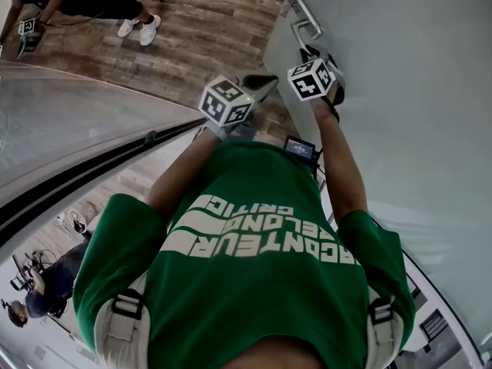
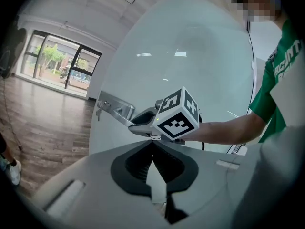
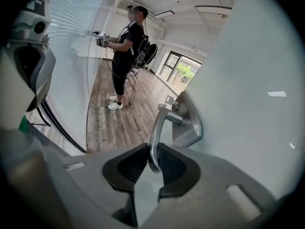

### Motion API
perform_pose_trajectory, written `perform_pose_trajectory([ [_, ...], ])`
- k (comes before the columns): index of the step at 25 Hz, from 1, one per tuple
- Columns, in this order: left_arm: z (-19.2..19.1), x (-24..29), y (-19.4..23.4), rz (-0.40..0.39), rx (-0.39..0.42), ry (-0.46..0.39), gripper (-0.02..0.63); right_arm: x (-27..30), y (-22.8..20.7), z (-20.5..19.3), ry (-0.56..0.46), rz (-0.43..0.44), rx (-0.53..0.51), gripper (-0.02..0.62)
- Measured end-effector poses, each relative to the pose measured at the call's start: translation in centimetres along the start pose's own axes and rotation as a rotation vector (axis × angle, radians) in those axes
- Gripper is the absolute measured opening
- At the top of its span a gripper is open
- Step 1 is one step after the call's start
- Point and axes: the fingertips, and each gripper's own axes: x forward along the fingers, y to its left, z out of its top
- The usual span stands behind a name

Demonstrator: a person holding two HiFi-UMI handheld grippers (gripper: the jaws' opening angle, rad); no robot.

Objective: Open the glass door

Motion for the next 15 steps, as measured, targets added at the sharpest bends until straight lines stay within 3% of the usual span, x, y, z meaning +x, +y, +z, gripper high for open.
perform_pose_trajectory([
  [7, 2.5, 2.9, 1.3, -0.041, 0.003, 0.010, 0.017, 1.2, -4.8, -1.8, 0.020, -0.033, 0.040, 0.060],
  [15, 0.8, 1.9, 2.2, -0.066, 0.002, 0.043, 0.017, 2.4, -7.3, -3.1, 0.039, -0.097, 0.069, 0.060],
])
